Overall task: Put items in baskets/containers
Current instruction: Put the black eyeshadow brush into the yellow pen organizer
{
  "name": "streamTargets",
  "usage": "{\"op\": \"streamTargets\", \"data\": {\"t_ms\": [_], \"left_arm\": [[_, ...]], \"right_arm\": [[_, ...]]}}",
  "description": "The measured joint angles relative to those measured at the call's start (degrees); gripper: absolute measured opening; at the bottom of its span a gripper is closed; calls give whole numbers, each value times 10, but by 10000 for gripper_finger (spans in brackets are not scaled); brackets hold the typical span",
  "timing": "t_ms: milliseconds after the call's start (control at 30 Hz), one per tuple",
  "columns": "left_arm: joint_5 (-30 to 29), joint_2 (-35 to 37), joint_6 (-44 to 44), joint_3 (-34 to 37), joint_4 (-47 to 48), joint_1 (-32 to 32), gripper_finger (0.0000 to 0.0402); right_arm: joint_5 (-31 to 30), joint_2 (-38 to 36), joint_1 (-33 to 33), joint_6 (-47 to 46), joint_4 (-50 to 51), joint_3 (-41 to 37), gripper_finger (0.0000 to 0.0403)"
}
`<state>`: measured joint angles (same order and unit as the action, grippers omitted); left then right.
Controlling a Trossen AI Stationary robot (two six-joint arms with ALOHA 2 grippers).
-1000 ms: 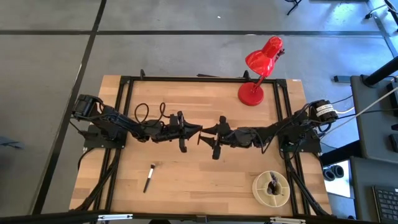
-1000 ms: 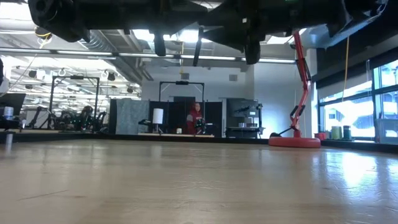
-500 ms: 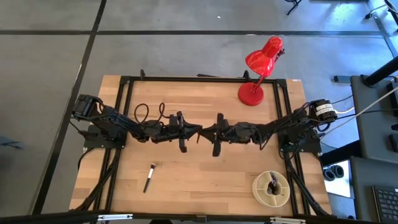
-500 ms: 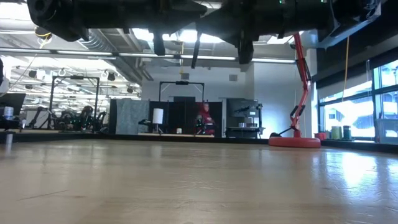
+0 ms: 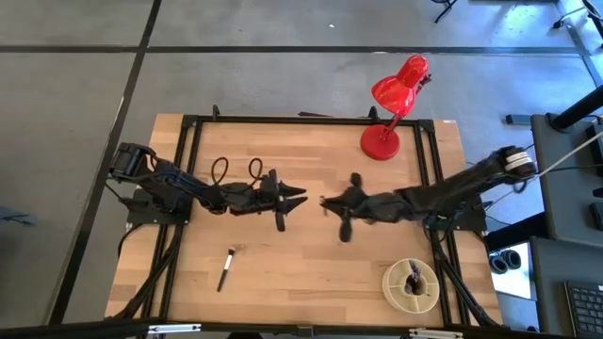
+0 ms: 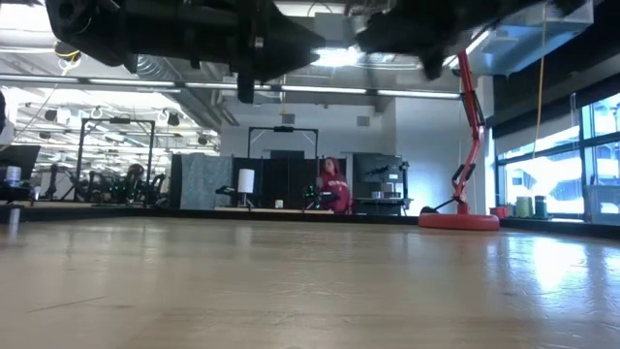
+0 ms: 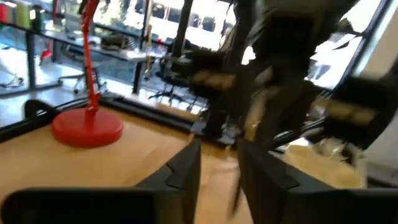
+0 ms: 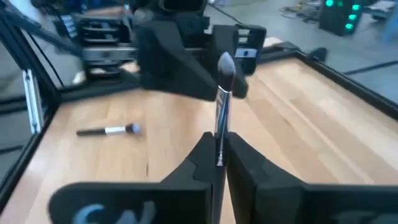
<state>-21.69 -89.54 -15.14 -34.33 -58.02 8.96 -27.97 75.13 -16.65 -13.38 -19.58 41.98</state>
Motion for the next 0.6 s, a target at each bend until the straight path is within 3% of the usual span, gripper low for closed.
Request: {"op": "streamTargets", "data": {"t_ms": [100,200,367,433,600], "left_arm": [[1,0,12,0,18,-9,131],[7,0,40,0,30,-17,151],[8,0,54,0,34,-23,160],[8,0,55,0,34,-26,158],[9,0,55,-2,34,-37,153]], "right_arm": [[-51,-71,-50,-27,113,0,22],[-49,-149,-104,-116,272,8,22],[91,-246,-205,-238,518,48,22],[88,-269,-255,-251,540,59,22],[14,-287,-355,-291,542,66,22]]}}
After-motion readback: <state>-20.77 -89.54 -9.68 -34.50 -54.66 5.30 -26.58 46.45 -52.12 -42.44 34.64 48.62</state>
